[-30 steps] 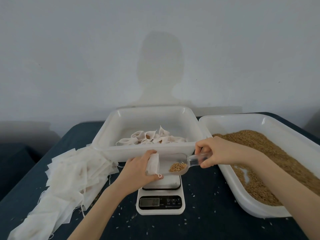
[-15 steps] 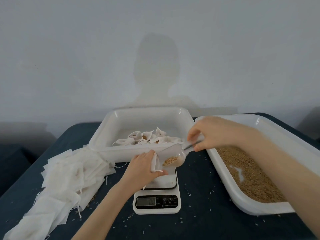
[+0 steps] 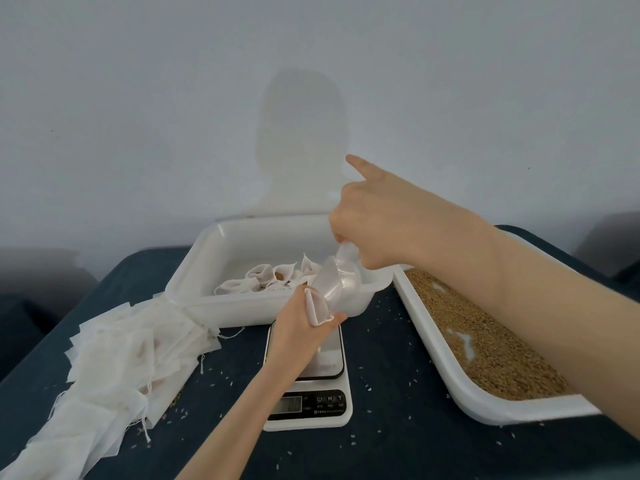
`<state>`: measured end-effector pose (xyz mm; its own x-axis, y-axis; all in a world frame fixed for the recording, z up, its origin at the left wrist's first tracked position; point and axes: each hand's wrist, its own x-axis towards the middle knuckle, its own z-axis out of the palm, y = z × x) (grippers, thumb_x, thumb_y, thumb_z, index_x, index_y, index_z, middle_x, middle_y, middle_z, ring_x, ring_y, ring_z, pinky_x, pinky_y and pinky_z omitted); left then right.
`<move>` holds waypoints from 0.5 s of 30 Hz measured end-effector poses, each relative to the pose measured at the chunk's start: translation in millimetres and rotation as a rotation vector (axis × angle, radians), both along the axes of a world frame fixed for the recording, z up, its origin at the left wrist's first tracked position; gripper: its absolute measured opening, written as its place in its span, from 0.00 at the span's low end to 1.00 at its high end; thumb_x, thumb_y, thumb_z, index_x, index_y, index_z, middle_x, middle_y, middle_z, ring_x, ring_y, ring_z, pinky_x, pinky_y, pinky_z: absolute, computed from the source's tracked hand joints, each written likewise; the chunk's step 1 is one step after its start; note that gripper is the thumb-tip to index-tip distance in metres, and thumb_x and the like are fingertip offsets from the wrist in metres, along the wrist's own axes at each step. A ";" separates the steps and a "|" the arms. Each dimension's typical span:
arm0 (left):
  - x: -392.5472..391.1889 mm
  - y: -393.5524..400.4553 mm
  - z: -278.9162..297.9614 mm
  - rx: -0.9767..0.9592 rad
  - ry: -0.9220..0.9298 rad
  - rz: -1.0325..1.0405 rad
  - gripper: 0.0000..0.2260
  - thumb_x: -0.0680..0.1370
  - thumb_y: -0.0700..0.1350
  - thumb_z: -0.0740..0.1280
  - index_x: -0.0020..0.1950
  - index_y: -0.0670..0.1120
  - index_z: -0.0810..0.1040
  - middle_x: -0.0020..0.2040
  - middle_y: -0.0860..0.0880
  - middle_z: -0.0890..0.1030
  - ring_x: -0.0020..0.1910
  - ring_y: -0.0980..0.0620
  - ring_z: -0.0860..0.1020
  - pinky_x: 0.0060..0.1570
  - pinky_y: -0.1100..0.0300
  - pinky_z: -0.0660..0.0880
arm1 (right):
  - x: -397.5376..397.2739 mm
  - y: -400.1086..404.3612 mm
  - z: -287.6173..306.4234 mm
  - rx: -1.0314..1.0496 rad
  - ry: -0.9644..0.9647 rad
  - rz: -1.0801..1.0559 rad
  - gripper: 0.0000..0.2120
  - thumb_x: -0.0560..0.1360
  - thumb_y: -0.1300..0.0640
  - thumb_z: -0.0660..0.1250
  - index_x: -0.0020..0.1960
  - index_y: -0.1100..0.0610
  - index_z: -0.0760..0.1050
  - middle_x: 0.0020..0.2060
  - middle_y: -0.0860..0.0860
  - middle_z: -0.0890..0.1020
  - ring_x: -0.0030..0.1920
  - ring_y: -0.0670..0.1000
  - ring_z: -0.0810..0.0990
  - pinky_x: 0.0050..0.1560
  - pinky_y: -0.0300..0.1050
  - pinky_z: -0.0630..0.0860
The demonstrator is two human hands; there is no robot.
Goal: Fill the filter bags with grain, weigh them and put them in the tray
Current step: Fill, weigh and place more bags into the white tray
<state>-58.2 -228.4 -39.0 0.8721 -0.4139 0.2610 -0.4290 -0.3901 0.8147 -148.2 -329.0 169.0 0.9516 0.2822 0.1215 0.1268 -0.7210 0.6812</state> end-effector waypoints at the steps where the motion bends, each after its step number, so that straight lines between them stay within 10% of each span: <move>1: -0.4 -1.4 1.3 -0.009 0.002 0.004 0.18 0.69 0.55 0.74 0.48 0.54 0.66 0.40 0.59 0.73 0.40 0.58 0.73 0.36 0.66 0.65 | -0.8 0.2 0.9 0.012 -0.004 -0.003 0.17 0.69 0.63 0.60 0.53 0.52 0.80 0.30 0.47 0.68 0.49 0.53 0.79 0.76 0.57 0.45; 6: 1.3 -0.2 6.8 -0.040 0.006 -0.015 0.17 0.70 0.51 0.74 0.43 0.53 0.65 0.39 0.54 0.73 0.39 0.57 0.72 0.36 0.62 0.68 | -13.4 -27.4 1.1 0.254 0.060 -0.103 0.14 0.73 0.56 0.64 0.57 0.50 0.79 0.48 0.48 0.81 0.48 0.53 0.80 0.52 0.46 0.74; 15: 0.1 6.7 11.1 -0.135 0.111 -0.124 0.13 0.73 0.48 0.72 0.45 0.48 0.68 0.40 0.51 0.72 0.41 0.53 0.71 0.41 0.60 0.69 | -29.6 -111.7 -70.3 1.312 0.348 -0.257 0.06 0.78 0.49 0.65 0.49 0.50 0.77 0.33 0.38 0.80 0.31 0.39 0.75 0.31 0.30 0.69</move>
<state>-58.1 -221.7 -27.9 0.8432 -0.4874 0.2269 -0.3720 -0.2243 0.9007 -177.8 -440.7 98.7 0.9948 -0.0395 -0.0934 -0.0844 -0.8326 -0.5474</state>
